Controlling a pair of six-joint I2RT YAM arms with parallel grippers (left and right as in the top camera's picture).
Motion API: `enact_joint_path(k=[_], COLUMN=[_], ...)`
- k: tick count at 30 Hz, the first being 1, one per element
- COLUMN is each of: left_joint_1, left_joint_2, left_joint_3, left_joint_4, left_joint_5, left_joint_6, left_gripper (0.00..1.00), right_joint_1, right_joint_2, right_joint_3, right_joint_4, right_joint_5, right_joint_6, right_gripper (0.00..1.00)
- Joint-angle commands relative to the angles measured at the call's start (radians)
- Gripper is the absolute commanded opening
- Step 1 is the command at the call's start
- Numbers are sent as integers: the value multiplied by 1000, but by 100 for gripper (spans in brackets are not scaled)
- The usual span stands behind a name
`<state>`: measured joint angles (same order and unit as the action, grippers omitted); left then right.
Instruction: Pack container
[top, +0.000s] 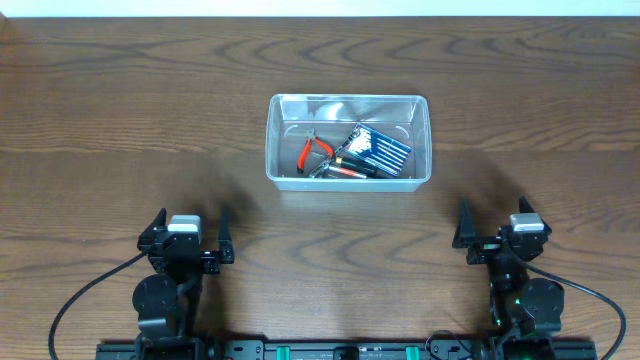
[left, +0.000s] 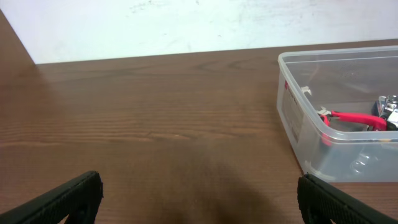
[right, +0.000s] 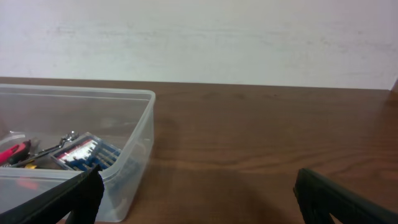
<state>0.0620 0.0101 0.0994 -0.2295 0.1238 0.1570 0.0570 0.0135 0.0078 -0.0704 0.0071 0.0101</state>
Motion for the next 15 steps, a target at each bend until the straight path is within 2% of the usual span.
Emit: enact_joint_path(k=[1, 15], left_joint_1=[4, 4], left_joint_2=[-6, -6], left_joint_3=[-26, -26], left_joint_4=[-7, -7], left_joint_5=[-8, -8], left_joint_6=[-1, -1], left_gripper=[98, 98], right_joint_1=[14, 14], right_joint_2=[-8, -8], right_joint_3=[-2, -2], right_joint_4=[-4, -4], right_joint_5=[-8, -8], right_joint_6=[-15, -15], right_gripper=[99, 99])
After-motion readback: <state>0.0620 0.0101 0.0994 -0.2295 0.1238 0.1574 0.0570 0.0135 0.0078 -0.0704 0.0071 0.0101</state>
